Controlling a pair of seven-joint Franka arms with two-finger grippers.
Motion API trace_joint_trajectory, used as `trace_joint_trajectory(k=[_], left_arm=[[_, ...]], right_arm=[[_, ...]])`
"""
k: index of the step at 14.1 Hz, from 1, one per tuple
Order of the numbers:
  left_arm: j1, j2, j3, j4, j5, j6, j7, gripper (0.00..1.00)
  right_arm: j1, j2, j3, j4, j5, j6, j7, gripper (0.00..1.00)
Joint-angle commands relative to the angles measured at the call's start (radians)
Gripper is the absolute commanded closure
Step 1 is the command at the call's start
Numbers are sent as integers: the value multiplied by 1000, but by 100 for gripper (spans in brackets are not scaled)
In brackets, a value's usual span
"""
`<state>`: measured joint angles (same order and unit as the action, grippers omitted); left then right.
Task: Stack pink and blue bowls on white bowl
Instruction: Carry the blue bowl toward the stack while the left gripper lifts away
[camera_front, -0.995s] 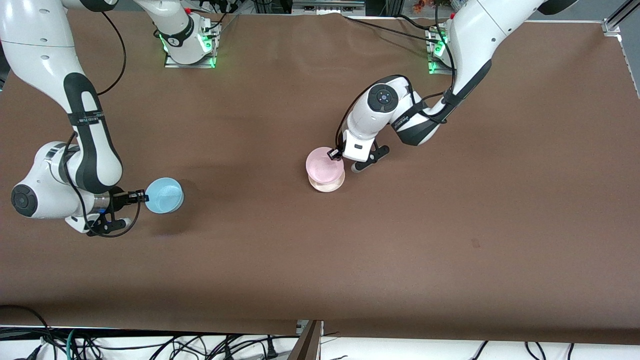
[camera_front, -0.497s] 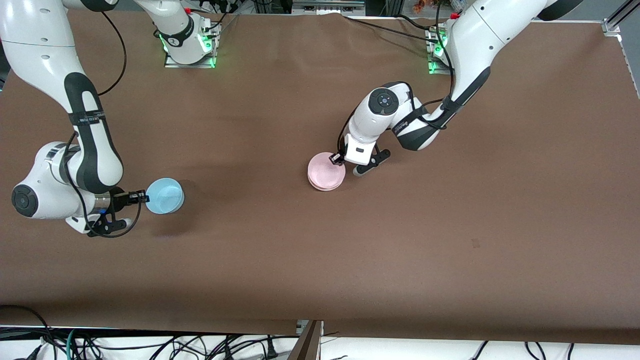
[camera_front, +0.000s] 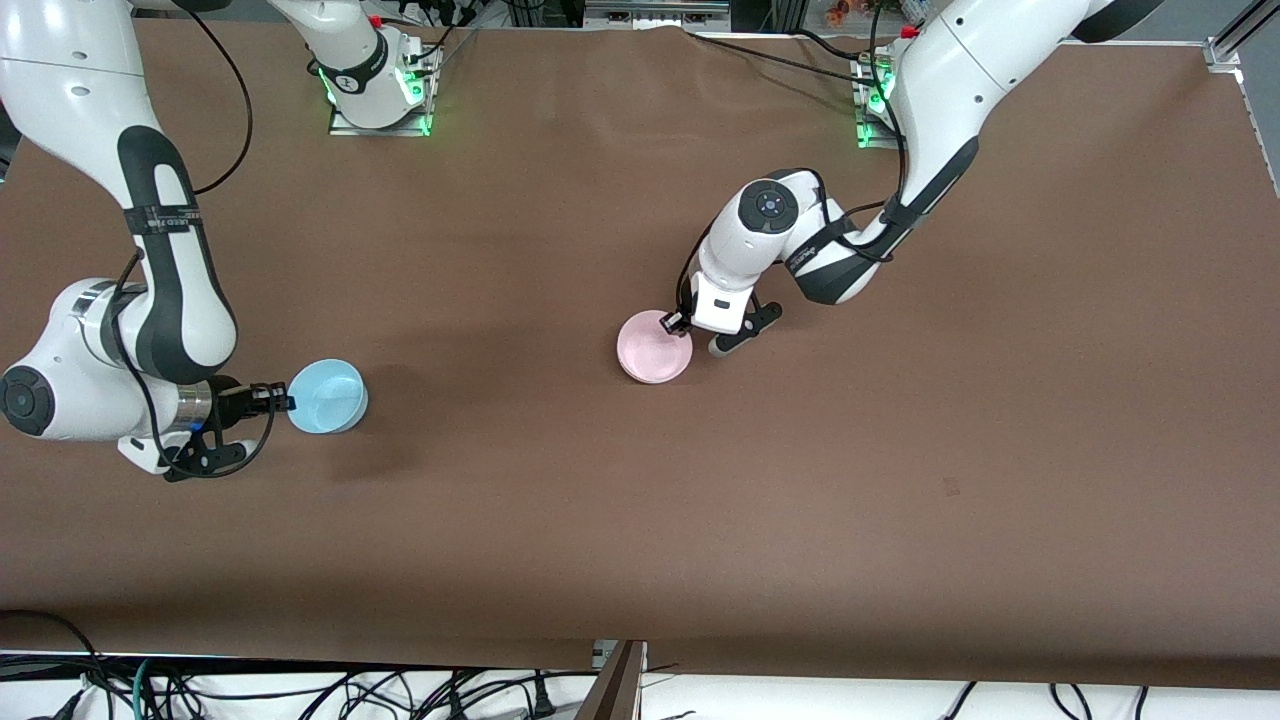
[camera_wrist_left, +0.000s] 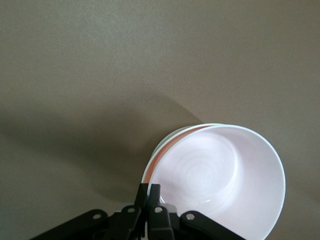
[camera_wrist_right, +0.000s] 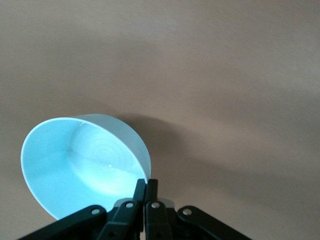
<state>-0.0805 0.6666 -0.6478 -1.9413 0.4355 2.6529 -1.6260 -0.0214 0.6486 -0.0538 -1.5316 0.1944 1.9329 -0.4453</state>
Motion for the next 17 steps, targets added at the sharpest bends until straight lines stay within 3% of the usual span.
trace_joint_trajectory(k=[1,2,7,12,15,17], left_arm=[[-45,13,37,27,43,13,-49,100],[-45,11,37,28,43,12,-49,100],[-35,5,37,44,42,10,-49,74],[-18,-16,34,70,40,-2,-46,71],[4,-94,30,77,29,-40,-44,72],[7,-117,20,161,20,-179,-41,73]], right_arm=[[3,-38,34,-4,19,-32,40,100],[3,-43,49,-5,19,-34,63,100],[17,-55,113,-4,17,-40,210,100],[142,-72,120,2,17,-38,480,100],[250,-73,120,37,17,-29,701,100],[306,-72,120,42,13,-23,815,100]])
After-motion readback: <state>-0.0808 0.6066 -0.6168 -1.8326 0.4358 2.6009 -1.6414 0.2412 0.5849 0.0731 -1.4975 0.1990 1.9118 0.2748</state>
